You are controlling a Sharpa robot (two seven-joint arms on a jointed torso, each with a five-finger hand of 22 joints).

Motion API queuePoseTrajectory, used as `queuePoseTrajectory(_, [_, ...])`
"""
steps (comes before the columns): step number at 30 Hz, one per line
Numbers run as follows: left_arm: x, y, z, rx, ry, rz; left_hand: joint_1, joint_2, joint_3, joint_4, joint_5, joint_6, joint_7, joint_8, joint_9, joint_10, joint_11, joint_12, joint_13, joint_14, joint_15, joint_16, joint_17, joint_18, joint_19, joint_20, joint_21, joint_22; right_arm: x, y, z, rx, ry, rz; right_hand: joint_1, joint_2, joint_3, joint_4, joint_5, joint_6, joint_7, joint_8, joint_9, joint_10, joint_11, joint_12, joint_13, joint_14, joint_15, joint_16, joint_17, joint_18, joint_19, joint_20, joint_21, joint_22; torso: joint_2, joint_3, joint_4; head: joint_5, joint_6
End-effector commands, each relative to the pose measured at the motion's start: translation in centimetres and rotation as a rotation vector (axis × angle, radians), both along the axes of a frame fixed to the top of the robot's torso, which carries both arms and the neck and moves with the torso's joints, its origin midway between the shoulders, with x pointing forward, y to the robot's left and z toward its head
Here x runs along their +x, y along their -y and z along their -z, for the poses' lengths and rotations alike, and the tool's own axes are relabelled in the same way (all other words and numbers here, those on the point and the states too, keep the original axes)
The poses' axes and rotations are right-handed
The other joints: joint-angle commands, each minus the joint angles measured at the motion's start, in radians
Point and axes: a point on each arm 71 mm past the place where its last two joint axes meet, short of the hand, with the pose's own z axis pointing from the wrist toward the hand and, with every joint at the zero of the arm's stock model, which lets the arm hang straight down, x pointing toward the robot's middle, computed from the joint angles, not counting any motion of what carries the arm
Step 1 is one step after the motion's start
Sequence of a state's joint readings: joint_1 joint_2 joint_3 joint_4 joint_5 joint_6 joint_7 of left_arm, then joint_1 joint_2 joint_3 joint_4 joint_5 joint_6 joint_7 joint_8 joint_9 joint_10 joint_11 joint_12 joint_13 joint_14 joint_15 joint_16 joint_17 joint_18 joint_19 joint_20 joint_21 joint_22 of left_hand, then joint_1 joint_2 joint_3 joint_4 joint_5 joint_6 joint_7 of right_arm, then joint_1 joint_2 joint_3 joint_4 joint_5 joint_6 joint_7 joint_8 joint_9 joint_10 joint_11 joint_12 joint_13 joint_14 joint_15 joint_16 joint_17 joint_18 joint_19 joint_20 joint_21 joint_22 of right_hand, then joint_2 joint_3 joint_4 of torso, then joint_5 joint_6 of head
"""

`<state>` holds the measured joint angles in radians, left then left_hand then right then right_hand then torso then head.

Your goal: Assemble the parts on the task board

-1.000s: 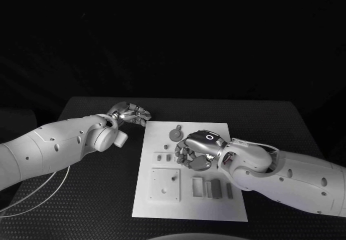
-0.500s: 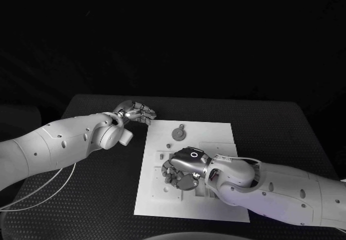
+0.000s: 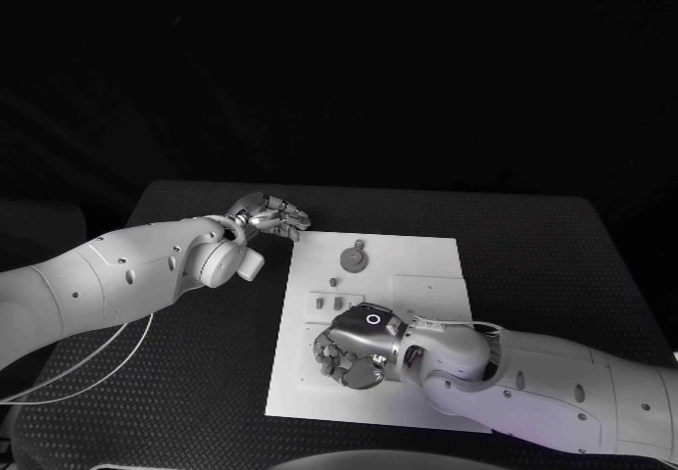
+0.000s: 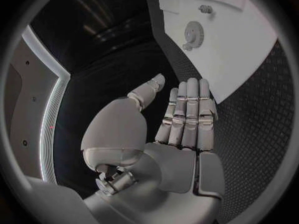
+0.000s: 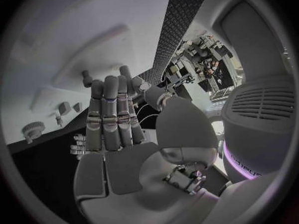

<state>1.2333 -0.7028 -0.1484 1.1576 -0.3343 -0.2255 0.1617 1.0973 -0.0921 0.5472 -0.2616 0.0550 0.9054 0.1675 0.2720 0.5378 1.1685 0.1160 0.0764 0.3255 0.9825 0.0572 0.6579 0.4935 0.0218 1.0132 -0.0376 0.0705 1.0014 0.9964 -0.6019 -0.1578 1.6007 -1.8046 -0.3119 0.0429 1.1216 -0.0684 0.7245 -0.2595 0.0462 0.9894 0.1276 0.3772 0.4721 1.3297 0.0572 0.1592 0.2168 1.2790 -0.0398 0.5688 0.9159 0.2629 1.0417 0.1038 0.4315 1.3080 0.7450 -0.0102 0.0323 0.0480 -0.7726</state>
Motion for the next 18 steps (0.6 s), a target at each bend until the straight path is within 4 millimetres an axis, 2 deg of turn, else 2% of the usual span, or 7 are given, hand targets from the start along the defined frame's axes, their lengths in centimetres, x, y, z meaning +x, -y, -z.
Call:
queuePoseTrajectory(1, [-0.05,0.27,-0.12,-0.015,0.001,0.018,-0.005,0.002,-0.006,-0.003,-0.001,0.0,-0.003,0.004,-0.002,0.002,0.002,-0.003,0.001,0.006,0.003,-0.004,0.002,0.002,0.005,0.0,-0.002,-0.001,-0.16,-0.1,0.15,-0.02,0.019,-0.024,0.003,0.012,0.0,-0.005,0.004,0.021,-0.016,0.003,0.03,0.002,0.0,-0.006,0.001,0.0,-0.003,0.007,0.001,-0.001,-0.001,0.0,0.004,0.025,0.0,0.0001,0.0001,0.001,-0.002])
queuePoseTrajectory(18, [-0.08,0.16,-0.12,-0.015,-0.001,0.019,-0.005,0.003,-0.007,-0.002,-0.001,0.0,-0.003,0.004,-0.002,0.001,0.002,-0.004,0.001,0.005,0.004,-0.006,0.004,0.002,0.005,0.0,-0.002,-0.002,0.24,0.19,0.21,-0.025,0.08,0.007,0.003,0.012,0.0,-0.008,0.004,0.023,-0.016,0.003,0.031,0.002,0.0,-0.006,0.004,-0.001,-0.004,0.009,0.002,-0.001,-0.002,0.0,0.006,0.025,0.0,-0.001,0.0007,0.0,-0.005])
